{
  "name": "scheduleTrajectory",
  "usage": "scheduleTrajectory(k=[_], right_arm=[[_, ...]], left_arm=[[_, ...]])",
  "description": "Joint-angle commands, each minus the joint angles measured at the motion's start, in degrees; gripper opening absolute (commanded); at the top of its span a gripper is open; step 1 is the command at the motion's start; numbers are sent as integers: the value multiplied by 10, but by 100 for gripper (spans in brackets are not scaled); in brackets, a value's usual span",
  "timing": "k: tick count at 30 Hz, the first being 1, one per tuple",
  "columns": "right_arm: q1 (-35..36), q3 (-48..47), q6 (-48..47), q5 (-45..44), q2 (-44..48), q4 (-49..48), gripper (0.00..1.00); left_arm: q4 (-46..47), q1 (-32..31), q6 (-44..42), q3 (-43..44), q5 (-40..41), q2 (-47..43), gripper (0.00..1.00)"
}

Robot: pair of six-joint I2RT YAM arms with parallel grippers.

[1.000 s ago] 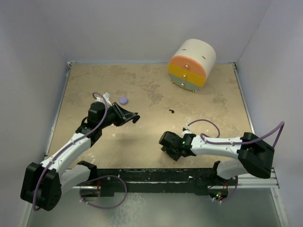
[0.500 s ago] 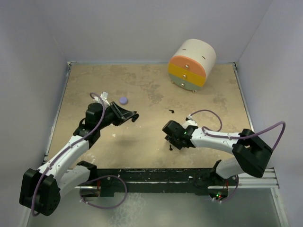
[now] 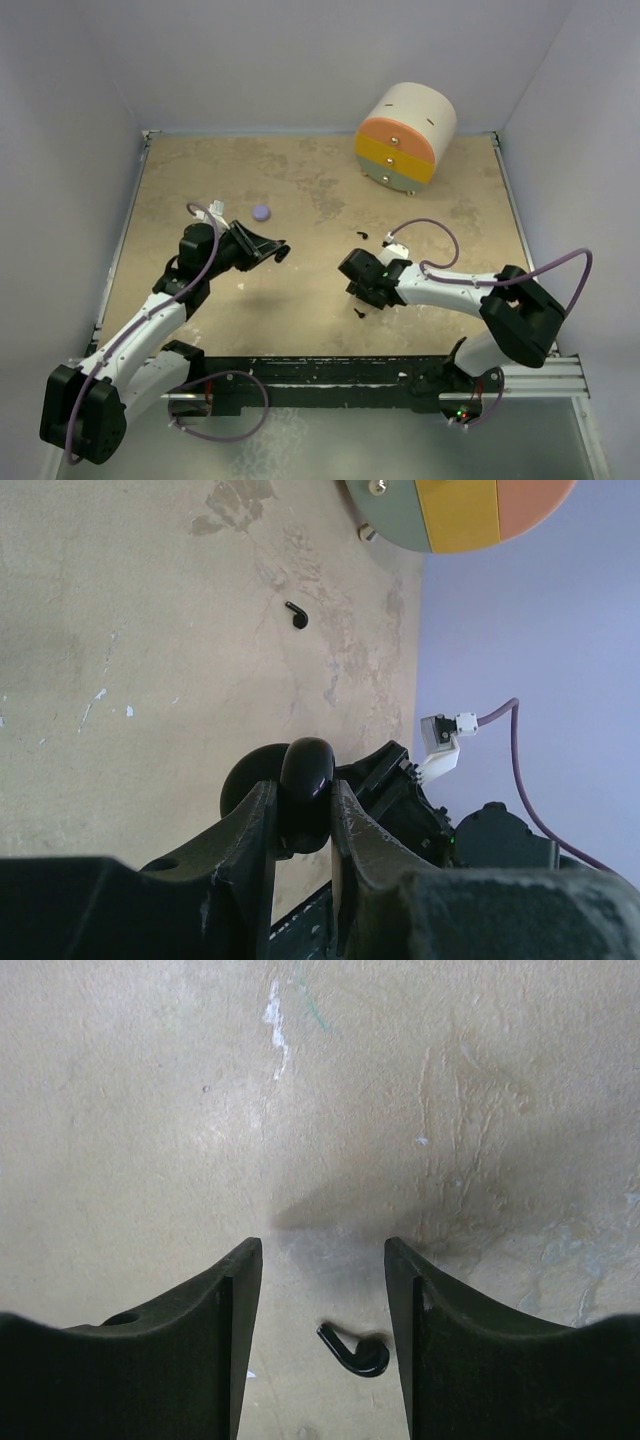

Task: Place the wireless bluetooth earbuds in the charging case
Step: Pick up the earbud from the center of the board.

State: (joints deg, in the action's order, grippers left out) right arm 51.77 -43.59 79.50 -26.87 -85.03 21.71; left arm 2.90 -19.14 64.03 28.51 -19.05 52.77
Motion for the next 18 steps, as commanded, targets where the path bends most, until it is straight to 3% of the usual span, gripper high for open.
scheduleTrajectory(k=[1,8,18], right_arm=[[29,-2,-27,13,5,29,56],[99,-13,11,37,-29,42,59],[110,20,23,53,-2,35,58]], left_arm=[[33,4,5,-6,4,-8,0],[35,3,7,-12,3,-12,0],[39,4,7,-21,4,-11,0]])
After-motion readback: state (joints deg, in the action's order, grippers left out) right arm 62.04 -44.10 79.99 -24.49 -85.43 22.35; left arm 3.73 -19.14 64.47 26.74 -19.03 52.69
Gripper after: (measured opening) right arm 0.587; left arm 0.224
